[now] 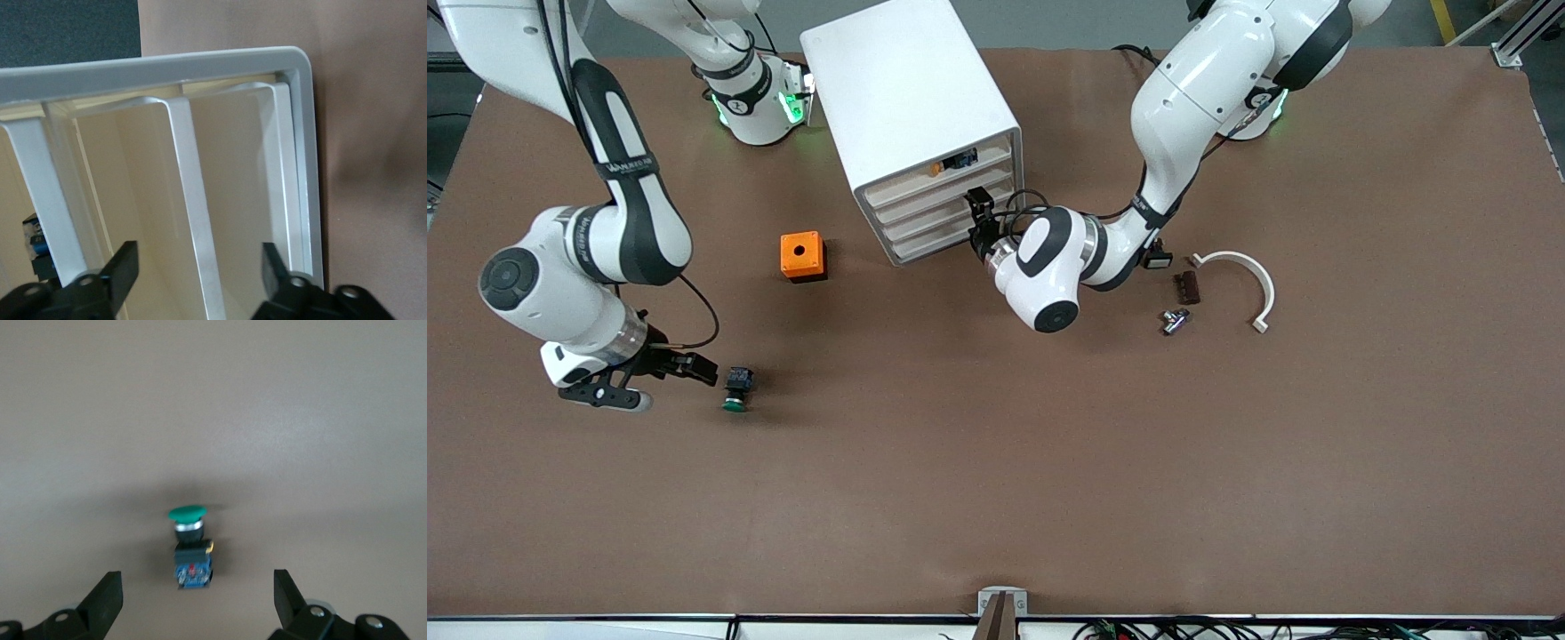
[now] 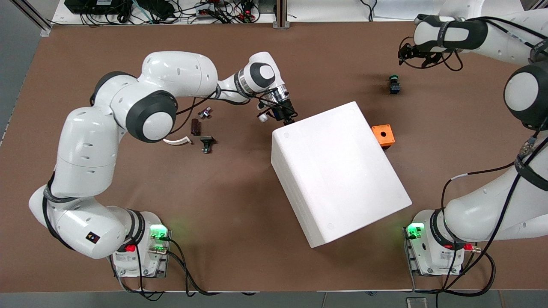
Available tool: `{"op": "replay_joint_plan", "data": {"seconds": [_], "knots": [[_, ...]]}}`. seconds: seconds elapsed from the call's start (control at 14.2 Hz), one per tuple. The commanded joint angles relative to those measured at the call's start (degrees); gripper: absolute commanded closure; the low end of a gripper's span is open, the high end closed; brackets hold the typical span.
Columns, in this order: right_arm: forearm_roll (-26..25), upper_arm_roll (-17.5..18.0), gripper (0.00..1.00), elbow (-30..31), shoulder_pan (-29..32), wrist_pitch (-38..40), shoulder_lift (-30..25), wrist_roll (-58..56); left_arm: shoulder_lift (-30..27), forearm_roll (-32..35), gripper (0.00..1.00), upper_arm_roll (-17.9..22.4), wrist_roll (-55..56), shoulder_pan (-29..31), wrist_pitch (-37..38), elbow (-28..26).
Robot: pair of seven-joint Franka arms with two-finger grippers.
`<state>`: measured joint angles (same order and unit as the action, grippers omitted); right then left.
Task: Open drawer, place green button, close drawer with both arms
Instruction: 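Grasp the drawer edge with the left gripper while the right gripper reaches the button, then pull the drawer open with the left gripper while the right gripper grasps the button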
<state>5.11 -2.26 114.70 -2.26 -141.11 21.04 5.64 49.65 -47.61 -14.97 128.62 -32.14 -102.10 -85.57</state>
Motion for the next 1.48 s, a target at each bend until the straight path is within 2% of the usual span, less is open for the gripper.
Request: {"op": "replay_joint_plan", "data": {"seconds": [0.0,0.14,0.28,0.42,0.49,0.63,0.7,0.98,1.34,1.41], "knots": [[-1.16,-0.2,0.0,1.23,-0.46,-4.08,2.41,0.86,0.62,-1.26,0.21,0.21,1.19,-0.91,0.49,0.49],[-1.16,-0.2,0.0,1.14,-0.64,-5.83,4.53,0.86,1.23,-1.26,0.28,0.21,1.28,-1.09,0.49,0.58],[-1.16,-0.2,0.0,1.23,-1.08,-8.03,6.72,0.86,1.23,-1.26,0.28,0.21,1.28,-1.52,0.49,0.58],[-1.16,-0.2,0.0,1.58,-1.69,-8.39,7.17,2.43,1.76,-1.34,0.39,0.21,1.28,-1.52,0.49,0.58],[-1.16,-0.2,0.0,2.19,-2.13,-8.39,7.08,3.92,1.85,-1.17,0.56,0.21,1.28,-1.61,0.49,0.58],[-1.16,-0.2,0.0,3.77,-3.27,-10.05,7.08,4.99,1.85,-0.91,0.81,0.21,1.02,-1.79,0.5,0.58],[-1.16,-0.2,0.0,4.82,-3.28,-11.98,7.17,4.91,1.85,-0.47,1.0,0.3,0.67,-1.53,0.49,0.58],[-1.16,-0.28,0.0,5.63,-3.28,-13.05,7.52,4.91,1.33,0.32,1.0,1.0,0.14,-0.83,0.67,0.66],[-1.25,-0.29,0.0,5.63,-3.28,-13.05,7.96,4.91,1.23,4.45,1.0,1.61,-1.44,4.01,0.93,2.33],[-1.25,-0.29,0.1,5.63,-3.28,-12.97,8.05,4.73,1.23,4.81,1.0,1.79,-2.84,4.62,0.93,2.68]]}}
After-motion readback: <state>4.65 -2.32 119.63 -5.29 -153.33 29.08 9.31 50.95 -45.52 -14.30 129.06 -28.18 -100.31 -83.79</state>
